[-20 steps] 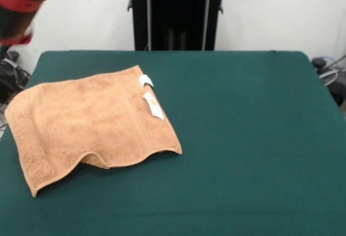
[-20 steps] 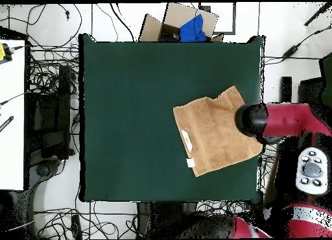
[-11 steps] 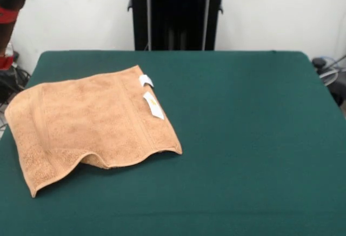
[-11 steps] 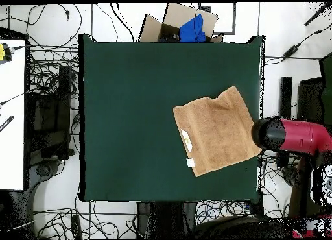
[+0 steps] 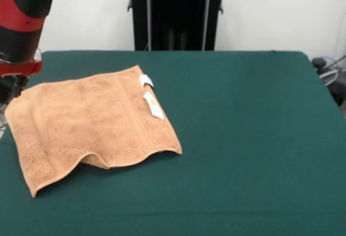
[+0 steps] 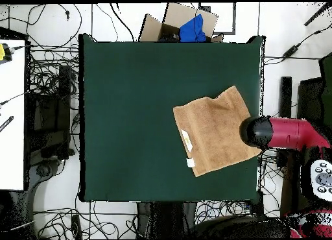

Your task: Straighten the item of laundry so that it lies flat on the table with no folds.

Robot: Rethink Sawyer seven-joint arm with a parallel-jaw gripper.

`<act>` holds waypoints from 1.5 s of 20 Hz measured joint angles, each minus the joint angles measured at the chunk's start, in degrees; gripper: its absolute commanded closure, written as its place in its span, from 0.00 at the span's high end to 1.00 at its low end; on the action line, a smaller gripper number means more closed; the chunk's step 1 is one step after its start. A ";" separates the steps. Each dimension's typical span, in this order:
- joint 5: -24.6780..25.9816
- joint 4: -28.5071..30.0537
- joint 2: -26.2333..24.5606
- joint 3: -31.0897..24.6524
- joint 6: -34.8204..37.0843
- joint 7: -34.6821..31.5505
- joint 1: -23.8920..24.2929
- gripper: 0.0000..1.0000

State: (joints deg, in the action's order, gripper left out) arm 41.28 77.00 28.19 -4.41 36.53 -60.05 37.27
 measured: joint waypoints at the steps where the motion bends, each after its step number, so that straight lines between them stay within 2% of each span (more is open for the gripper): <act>1: 0.00 0.00 0.00 -0.73 0.00 0.00 0.30 1.00; 9: 0.09 -0.91 -0.74 -5.06 0.00 0.00 2.54 1.00; 16: 0.84 -5.53 -4.06 -7.61 0.00 0.01 2.66 1.00; 30: 1.24 -9.86 -5.52 -7.79 0.00 0.01 1.73 1.00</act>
State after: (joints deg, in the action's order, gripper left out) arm 42.52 67.14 22.67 -12.19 36.53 -60.04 39.00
